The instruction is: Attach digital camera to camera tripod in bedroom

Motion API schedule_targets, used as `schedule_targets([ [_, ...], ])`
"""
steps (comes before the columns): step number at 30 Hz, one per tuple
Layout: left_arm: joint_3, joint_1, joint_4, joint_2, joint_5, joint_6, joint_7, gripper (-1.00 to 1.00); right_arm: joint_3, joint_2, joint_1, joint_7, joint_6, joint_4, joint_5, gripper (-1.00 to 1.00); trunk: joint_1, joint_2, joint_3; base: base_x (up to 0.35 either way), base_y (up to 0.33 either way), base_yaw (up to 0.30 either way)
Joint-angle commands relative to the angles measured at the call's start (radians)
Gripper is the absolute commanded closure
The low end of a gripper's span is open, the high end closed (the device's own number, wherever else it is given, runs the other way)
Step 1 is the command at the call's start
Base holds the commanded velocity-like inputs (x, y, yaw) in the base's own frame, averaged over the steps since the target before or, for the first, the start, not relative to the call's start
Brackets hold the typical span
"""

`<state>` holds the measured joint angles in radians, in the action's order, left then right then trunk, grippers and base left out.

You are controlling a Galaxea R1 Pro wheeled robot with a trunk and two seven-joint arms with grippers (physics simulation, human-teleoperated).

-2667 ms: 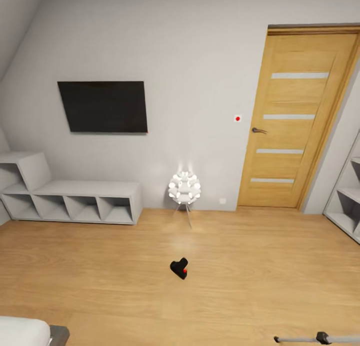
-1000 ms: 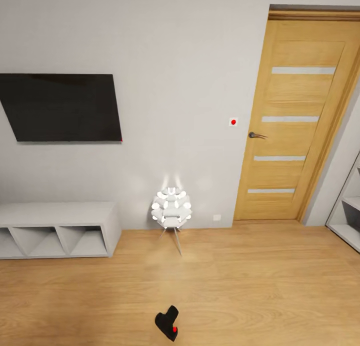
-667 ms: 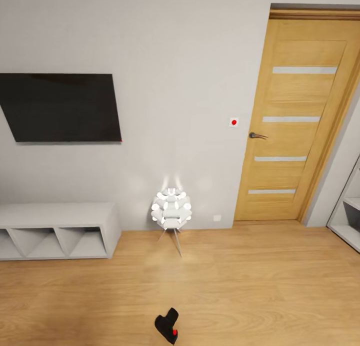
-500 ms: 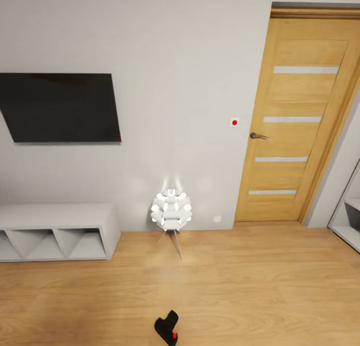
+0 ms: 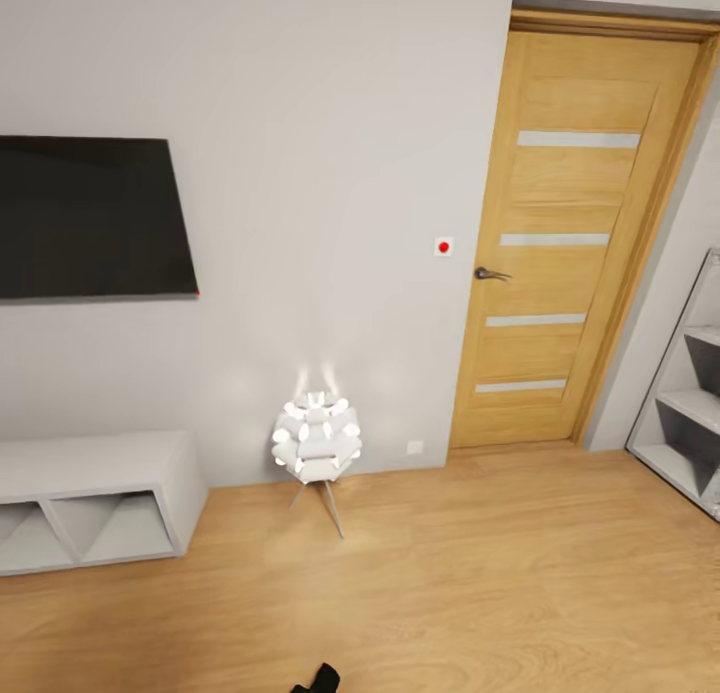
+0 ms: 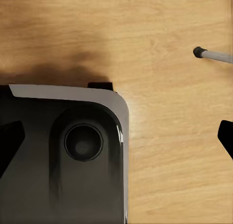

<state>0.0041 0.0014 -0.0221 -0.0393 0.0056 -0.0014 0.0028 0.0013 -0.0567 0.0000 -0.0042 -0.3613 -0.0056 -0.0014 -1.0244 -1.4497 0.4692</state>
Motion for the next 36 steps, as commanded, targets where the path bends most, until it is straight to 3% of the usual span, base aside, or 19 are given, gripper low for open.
schedule_targets([
  [1, 0.0, 0.0, -0.001, 0.0, 0.001, 0.0, 0.0, -1.0, 0.0, 0.0, 0.0, 0.0, -0.002, -0.001, 0.0, -1.0, -0.001, 0.0, 0.001, 0.327, 0.134, -0.292],
  [9, 0.001, 0.0, -0.001, -0.001, 0.001, 0.0, 0.0, -1.0, 0.0, 0.0, 0.0, 0.0, -0.002, -0.001, 0.0, -1.0, -0.001, 0.0, 0.001, 0.298, 0.195, -0.267],
  [18, 0.001, 0.0, -0.001, -0.002, 0.001, 0.0, 0.0, -1.0, 0.0, 0.0, 0.0, 0.0, -0.002, -0.001, 0.0, -1.0, -0.001, 0.0, 0.001, 0.225, 0.204, -0.065],
  [36, 0.001, 0.0, -0.001, -0.002, 0.001, 0.003, 0.001, -1.0, 0.0, 0.0, 0.0, 0.0, -0.002, -0.001, 0.0, -1.0, -0.001, 0.0, 0.001, 0.024, 0.066, -0.058],
])
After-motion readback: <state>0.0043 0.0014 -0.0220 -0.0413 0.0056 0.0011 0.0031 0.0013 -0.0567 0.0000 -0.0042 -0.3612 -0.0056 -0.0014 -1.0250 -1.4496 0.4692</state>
